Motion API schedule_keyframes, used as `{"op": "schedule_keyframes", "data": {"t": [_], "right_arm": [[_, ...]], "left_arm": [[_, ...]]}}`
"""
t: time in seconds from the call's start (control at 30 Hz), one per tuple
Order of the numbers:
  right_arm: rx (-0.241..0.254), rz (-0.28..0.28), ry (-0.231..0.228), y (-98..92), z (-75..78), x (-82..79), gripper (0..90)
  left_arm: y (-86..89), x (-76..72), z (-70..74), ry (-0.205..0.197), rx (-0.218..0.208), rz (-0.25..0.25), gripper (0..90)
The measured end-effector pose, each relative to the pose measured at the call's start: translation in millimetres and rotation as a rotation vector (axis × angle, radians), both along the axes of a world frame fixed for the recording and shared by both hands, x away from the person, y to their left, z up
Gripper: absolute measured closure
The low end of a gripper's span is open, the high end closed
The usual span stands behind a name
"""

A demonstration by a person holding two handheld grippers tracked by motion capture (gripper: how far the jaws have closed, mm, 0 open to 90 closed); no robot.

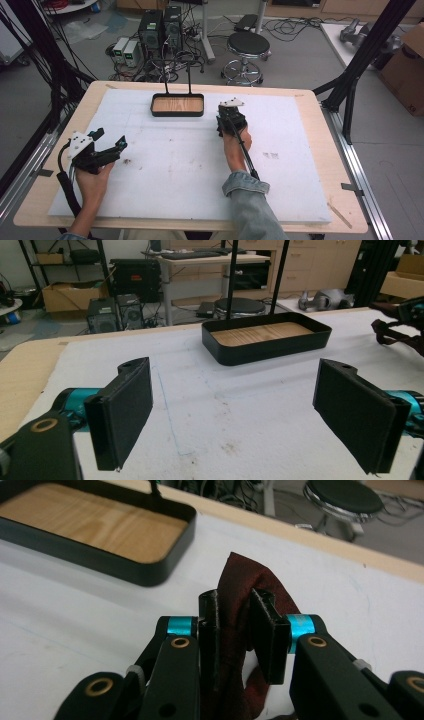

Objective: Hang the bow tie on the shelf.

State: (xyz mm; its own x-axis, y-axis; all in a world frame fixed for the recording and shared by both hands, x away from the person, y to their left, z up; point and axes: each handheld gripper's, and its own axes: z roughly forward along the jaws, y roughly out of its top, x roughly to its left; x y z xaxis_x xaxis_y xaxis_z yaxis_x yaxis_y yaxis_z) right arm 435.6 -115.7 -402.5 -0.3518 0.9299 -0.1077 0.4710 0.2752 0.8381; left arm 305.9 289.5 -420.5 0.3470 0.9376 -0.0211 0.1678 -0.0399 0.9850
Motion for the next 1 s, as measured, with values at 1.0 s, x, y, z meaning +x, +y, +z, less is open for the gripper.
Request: {"op": "schedule_keyframes", "data": {"t": [1.0], "right_arm": [[0.141, 0.189, -0.210, -19.8, 52.7, -9.8, 74.9]], "left_arm": [[-2.9, 2.8, -1.9, 0.003, 0.006, -0.005, 16.5]]}}
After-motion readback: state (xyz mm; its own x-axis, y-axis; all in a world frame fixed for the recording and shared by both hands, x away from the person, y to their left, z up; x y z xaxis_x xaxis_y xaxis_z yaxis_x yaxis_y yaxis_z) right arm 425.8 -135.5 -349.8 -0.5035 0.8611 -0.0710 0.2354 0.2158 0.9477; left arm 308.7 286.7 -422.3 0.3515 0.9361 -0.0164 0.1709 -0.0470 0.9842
